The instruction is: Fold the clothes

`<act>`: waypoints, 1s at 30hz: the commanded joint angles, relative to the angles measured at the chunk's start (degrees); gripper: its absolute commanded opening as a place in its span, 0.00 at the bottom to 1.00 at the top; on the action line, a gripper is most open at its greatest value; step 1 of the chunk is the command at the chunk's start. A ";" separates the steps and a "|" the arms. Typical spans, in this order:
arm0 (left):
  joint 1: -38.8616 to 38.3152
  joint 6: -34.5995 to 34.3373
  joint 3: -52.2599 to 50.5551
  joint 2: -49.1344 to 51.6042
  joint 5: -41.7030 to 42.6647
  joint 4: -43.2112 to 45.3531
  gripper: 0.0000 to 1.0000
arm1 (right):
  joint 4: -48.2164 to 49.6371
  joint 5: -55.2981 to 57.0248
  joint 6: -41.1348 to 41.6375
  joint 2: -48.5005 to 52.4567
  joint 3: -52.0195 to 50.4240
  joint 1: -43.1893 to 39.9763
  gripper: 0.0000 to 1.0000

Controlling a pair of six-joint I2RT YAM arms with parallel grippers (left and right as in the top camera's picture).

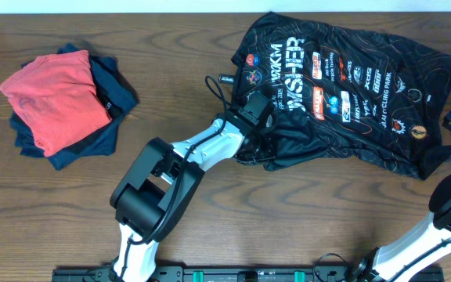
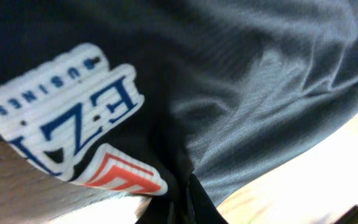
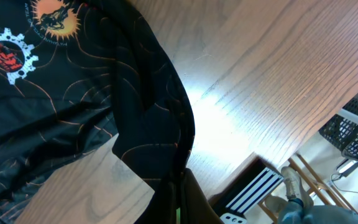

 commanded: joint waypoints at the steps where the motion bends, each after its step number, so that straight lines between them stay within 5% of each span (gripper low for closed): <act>1: 2.99 5.77 -0.96 -2.45 -2.03 -3.32 0.06 | 0.15 0.26 -0.42 -0.42 -0.11 0.48 0.01; 7: 12.44 11.65 -0.94 -13.90 -11.58 -14.05 0.06 | 0.20 0.24 -0.42 -0.42 -0.11 0.48 0.01; 13: 19.04 12.13 -0.96 -22.99 -11.72 -18.78 0.06 | -0.35 -0.61 -0.42 -0.42 -0.11 0.55 0.01; 30: 19.61 14.40 -0.94 -30.64 -20.09 -22.01 0.06 | -2.01 -1.05 -1.29 -0.42 -0.11 0.52 0.01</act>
